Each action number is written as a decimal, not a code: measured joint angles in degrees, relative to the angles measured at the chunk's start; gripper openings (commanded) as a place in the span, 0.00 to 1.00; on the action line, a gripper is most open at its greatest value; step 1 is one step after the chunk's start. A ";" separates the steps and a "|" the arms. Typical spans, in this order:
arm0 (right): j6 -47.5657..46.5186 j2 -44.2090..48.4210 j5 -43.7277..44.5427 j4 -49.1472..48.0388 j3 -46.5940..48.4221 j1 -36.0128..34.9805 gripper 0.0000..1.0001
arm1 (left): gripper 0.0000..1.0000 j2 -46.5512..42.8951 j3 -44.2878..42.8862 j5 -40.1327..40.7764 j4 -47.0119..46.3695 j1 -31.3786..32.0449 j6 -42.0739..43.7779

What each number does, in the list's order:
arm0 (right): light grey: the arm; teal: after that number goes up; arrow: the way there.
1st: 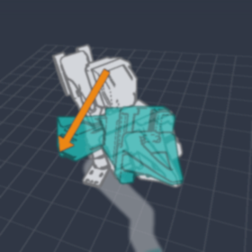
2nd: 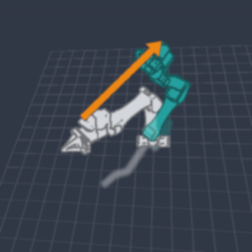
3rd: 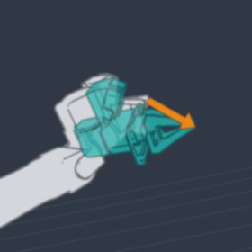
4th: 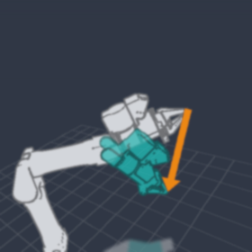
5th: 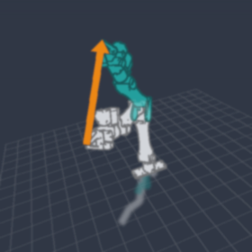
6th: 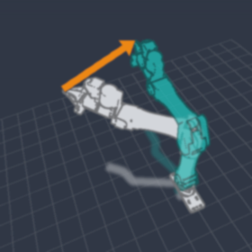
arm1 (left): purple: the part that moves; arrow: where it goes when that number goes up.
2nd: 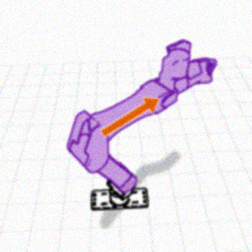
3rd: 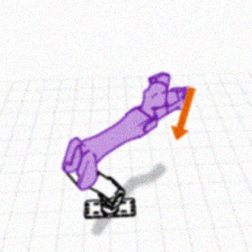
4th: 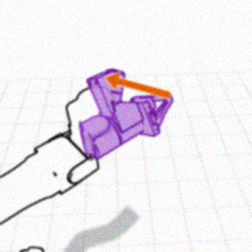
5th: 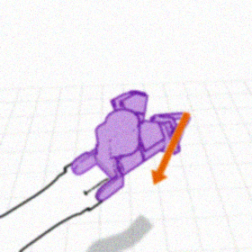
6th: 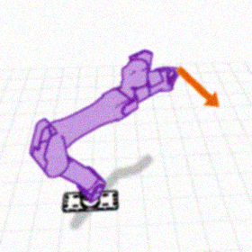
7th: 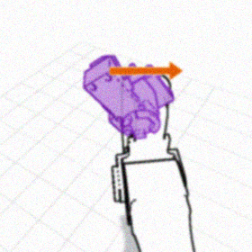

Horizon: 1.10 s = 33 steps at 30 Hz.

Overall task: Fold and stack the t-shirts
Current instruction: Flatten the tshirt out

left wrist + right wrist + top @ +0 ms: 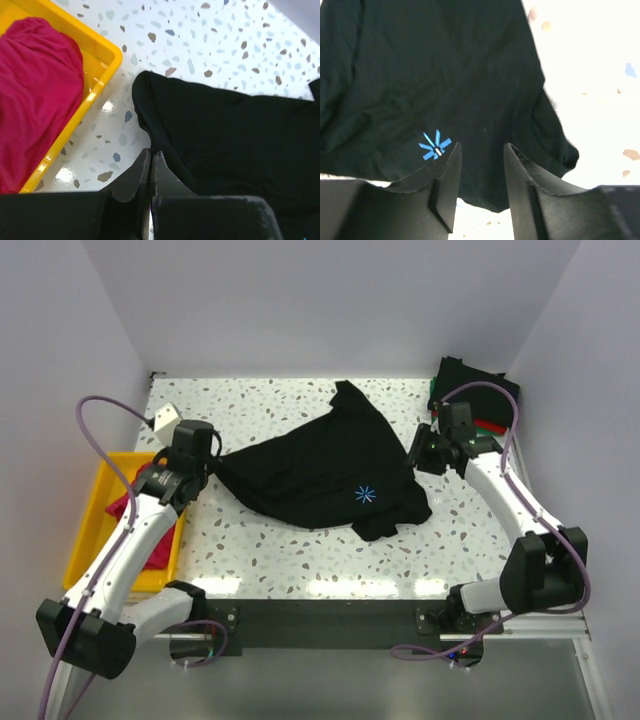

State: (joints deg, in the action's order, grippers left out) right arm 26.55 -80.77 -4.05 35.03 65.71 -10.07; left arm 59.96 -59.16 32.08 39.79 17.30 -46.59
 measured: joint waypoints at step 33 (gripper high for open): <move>16.41 10.05 6.99 -28.61 -37.81 -3.43 0.12 | 0.00 1.57 0.02 -6.40 -2.89 -1.25 4.39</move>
State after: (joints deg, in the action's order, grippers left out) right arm 42.96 -70.72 2.94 6.42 27.90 -13.50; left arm 61.54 -59.13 25.67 36.91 16.05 -42.19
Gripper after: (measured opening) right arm 0.458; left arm 0.021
